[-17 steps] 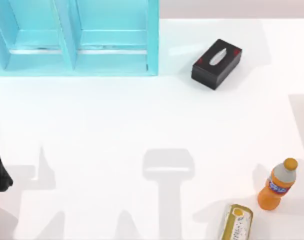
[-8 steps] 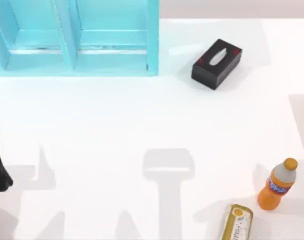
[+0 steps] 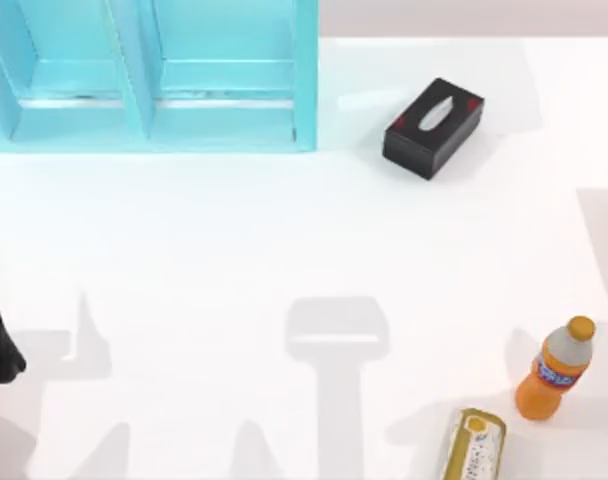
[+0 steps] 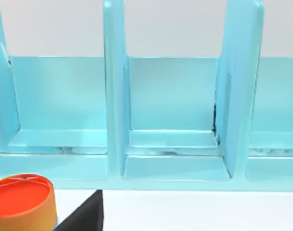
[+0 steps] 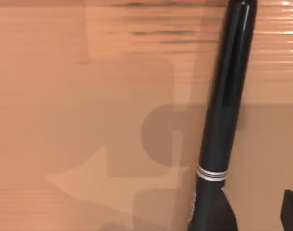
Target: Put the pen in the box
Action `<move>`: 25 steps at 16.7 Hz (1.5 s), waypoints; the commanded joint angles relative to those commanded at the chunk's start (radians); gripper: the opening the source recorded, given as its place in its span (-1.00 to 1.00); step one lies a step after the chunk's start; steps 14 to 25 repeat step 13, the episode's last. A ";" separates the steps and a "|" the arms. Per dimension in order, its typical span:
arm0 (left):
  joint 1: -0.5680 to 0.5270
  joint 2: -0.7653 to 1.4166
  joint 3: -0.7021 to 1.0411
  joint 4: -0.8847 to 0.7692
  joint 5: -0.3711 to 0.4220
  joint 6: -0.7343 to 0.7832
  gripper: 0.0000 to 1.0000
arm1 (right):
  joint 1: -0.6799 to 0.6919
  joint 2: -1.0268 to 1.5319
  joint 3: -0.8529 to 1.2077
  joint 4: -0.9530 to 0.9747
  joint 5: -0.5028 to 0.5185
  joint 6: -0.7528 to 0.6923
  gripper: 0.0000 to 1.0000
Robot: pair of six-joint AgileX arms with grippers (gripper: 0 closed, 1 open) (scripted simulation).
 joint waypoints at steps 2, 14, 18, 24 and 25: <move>0.000 0.000 0.000 0.000 0.000 0.000 1.00 | 0.000 0.000 0.000 0.000 0.000 0.000 0.21; 0.000 0.000 0.000 0.000 0.000 0.000 1.00 | 0.000 0.000 0.000 0.000 0.000 0.000 1.00; 0.000 0.000 0.000 0.000 0.000 0.000 1.00 | 0.000 0.000 0.000 0.000 0.000 0.000 1.00; 0.000 0.000 0.000 0.000 0.000 0.000 1.00 | 0.000 0.000 0.000 0.000 0.000 0.000 1.00; 0.000 0.000 0.000 0.000 0.000 0.000 1.00 | 0.000 0.000 0.000 0.000 0.000 0.000 1.00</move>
